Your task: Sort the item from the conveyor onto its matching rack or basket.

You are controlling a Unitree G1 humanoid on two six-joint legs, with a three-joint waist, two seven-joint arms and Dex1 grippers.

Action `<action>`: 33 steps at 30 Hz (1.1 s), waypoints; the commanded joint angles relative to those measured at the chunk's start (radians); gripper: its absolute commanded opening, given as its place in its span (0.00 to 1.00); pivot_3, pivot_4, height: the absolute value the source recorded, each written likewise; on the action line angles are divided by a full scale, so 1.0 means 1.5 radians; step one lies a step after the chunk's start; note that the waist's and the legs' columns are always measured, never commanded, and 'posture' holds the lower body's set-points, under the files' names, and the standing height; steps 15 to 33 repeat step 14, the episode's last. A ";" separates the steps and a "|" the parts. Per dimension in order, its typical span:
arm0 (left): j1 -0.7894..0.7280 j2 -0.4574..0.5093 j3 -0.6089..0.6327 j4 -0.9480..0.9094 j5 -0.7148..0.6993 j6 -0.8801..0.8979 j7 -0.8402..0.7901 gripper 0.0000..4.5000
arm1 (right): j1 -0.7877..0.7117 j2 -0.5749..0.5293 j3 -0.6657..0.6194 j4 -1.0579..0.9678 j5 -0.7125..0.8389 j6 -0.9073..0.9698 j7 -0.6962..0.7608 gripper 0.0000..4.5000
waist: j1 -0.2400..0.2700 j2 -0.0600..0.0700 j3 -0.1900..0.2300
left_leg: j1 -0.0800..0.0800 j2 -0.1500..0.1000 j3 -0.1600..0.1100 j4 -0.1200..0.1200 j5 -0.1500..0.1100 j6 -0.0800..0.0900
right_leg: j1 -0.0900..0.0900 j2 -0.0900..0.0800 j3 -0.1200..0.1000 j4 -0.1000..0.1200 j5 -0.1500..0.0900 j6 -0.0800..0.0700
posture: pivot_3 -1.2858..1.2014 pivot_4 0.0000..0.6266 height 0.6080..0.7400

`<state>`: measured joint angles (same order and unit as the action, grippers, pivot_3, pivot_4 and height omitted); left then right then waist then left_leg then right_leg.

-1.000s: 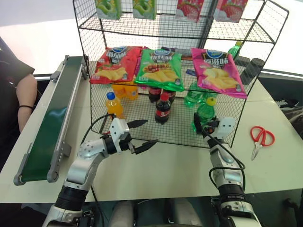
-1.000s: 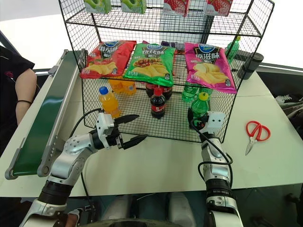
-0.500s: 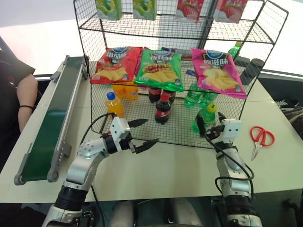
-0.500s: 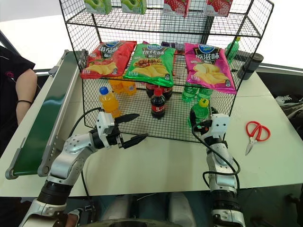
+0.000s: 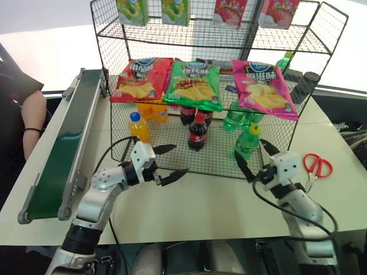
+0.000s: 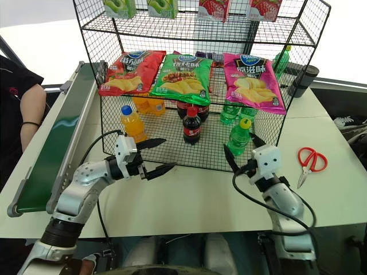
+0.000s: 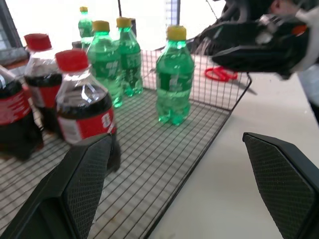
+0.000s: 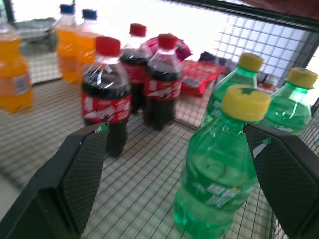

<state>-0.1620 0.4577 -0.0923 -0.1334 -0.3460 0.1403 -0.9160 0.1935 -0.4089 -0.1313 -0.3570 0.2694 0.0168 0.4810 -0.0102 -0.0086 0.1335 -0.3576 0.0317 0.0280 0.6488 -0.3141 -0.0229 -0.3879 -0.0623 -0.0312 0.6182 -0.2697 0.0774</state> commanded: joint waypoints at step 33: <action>0.097 0.083 0.103 0.044 0.008 -0.025 0.018 1.00 | 0.107 -0.073 -0.152 -0.034 0.121 0.055 0.102 1.00 | 0.002 0.000 0.000 | 0.000 0.000 0.000 0.000 0.000 0.000 | 0.000 -0.001 0.000 0.000 -0.001 -0.001 | 0.52 0.24 1.00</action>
